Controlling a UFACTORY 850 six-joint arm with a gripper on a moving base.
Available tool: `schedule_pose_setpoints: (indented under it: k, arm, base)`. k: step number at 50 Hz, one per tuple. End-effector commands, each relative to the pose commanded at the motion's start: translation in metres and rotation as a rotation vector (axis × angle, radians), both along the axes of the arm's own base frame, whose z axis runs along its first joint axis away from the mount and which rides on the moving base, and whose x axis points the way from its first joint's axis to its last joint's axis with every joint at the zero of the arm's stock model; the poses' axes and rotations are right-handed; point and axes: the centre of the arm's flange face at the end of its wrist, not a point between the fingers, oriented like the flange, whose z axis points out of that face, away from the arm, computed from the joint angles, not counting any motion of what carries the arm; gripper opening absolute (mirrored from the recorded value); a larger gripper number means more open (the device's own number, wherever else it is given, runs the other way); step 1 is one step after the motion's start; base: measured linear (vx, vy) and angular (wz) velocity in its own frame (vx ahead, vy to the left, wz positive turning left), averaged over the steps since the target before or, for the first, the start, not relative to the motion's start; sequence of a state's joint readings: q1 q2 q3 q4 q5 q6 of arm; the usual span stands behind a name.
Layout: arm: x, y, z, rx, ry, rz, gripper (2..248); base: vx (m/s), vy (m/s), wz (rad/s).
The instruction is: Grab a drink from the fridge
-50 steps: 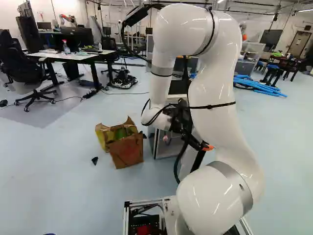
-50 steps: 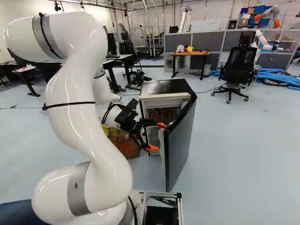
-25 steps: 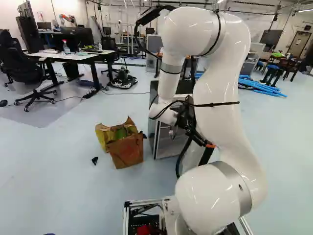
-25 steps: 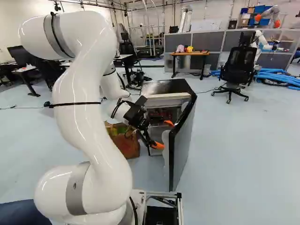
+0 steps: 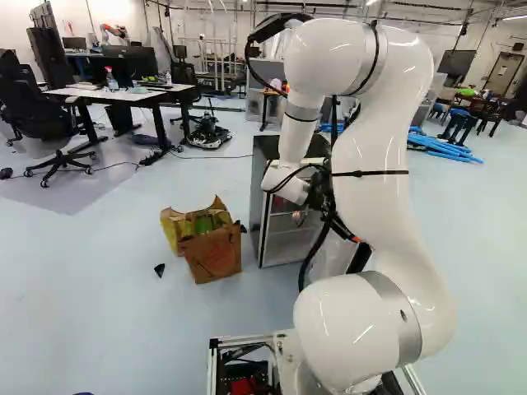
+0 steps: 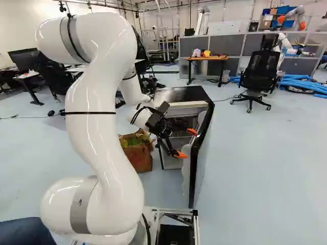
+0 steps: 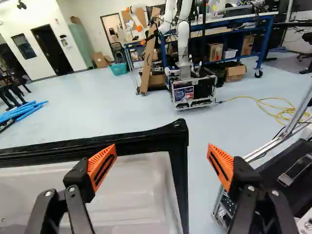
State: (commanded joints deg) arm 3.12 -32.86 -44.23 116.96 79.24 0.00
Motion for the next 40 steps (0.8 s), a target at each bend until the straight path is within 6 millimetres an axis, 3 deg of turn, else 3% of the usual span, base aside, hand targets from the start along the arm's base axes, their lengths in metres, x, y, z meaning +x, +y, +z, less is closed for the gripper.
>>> schedule_pose_setpoints:
  k: [40]
  arm:
    - [0.028, -0.077, 0.013, -0.040, -0.062, -0.192, 247]
  base:
    - [0.000, 0.000, 0.000]
